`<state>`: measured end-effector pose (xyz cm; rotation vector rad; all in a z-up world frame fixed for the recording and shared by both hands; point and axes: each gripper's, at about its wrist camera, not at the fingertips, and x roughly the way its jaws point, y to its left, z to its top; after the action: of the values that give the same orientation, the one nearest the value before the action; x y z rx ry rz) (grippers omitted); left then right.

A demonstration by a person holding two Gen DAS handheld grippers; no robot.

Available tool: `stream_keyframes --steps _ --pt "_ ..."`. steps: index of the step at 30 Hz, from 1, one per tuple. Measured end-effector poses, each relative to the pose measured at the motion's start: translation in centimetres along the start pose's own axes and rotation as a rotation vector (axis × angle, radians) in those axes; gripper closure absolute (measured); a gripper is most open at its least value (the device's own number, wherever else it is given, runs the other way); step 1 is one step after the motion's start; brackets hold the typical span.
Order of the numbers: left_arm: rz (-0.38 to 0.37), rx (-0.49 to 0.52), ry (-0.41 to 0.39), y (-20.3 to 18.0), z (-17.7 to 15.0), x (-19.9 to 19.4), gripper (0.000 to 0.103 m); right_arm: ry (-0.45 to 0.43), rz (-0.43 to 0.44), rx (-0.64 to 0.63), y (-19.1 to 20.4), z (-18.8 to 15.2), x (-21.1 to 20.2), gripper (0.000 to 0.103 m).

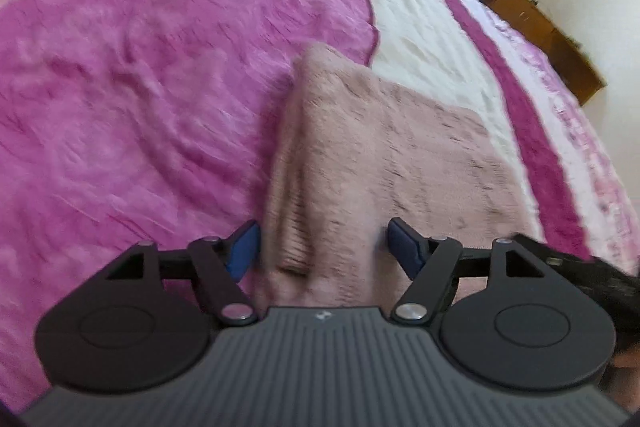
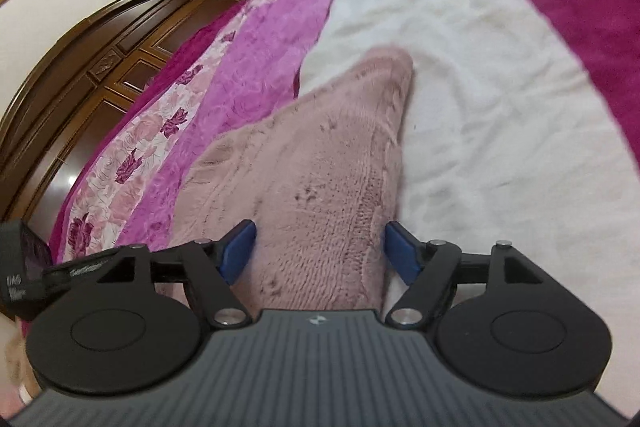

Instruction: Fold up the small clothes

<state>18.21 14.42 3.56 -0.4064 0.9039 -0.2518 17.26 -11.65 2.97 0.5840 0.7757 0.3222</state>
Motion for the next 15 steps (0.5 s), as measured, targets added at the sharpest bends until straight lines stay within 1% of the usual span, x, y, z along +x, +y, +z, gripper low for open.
stream_keyframes --steps 2,3,4,5,6,7,9,11,15 --pt "-0.025 -0.037 -0.006 0.1 -0.3 0.4 0.033 0.021 0.023 0.044 -0.6 0.2 1.0 0.026" --pt "-0.028 -0.038 -0.013 0.0 -0.5 0.5 0.036 0.024 0.037 0.064 -0.9 0.2 1.3 0.03" --pt "-0.031 -0.039 -0.019 0.1 -0.6 0.6 0.041 0.022 0.044 0.081 -1.1 0.3 1.5 0.038" --pt "-0.039 -0.046 -0.021 0.2 -0.6 0.6 0.047 0.017 0.049 0.093 -1.2 0.3 1.5 0.042" --pt "-0.046 -0.055 -0.023 0.3 -0.6 0.5 0.052 0.014 0.057 0.107 -1.2 0.3 1.5 0.048" --pt "-0.053 -0.061 -0.026 0.4 -0.6 0.3 0.054 0.005 0.067 0.112 -1.0 0.4 1.3 0.052" --pt "-0.062 -0.058 -0.033 0.3 -0.5 -0.2 0.061 -0.007 0.077 0.096 -0.3 0.5 0.9 0.055" --pt "-0.071 -0.045 -0.045 0.1 -0.4 -1.0 0.066 -0.017 0.082 0.093 0.6 1.0 0.2 0.056" --pt "-0.132 -0.074 -0.051 -0.5 -0.2 -2.5 0.07 -0.018 0.141 0.155 1.9 2.2 -1.9 0.057"
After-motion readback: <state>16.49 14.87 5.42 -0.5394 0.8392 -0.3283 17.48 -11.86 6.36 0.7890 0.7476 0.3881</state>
